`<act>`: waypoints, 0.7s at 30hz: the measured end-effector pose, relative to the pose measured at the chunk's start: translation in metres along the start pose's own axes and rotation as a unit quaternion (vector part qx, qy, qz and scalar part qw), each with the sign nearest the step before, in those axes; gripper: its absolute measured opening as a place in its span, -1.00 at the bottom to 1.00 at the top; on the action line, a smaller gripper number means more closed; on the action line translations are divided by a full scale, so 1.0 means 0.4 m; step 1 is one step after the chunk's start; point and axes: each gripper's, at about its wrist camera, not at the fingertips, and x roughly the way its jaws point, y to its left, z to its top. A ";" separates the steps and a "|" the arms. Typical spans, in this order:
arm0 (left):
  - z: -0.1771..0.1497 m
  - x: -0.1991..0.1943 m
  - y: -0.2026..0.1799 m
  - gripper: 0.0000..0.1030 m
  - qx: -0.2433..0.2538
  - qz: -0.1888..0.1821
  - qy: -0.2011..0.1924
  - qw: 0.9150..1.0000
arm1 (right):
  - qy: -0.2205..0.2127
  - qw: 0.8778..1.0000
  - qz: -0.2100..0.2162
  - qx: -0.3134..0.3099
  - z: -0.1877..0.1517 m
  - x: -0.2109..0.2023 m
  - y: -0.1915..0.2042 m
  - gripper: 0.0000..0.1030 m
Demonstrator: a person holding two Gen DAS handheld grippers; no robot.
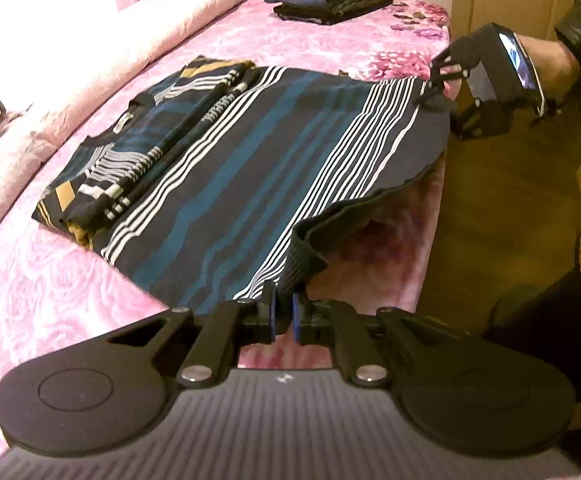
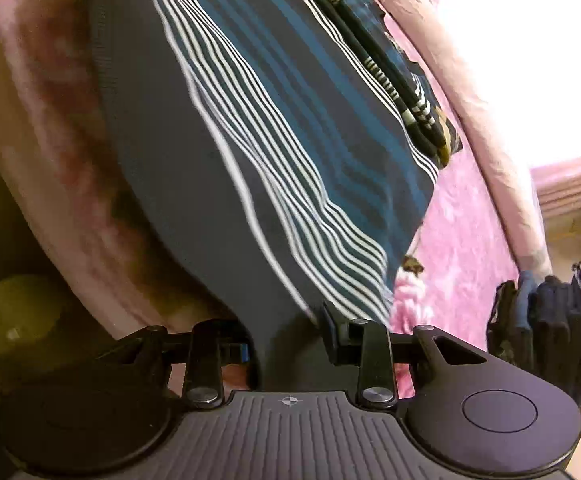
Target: Fold clothes
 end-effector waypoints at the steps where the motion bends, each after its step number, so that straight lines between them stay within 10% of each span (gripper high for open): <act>1: 0.001 0.003 -0.004 -0.89 0.003 0.002 0.005 1.000 | 0.002 1.000 0.003 -0.004 0.003 -0.001 -0.006 -0.94; 14: -0.019 -0.159 -0.089 -0.93 0.050 -0.001 0.021 0.999 | -0.011 0.997 0.057 -0.055 0.006 -0.289 -0.085 -0.98; 21: -0.105 -0.275 -0.222 -0.93 0.017 -0.062 0.044 0.997 | 0.034 0.987 0.132 -0.082 -0.057 -0.459 0.027 -0.98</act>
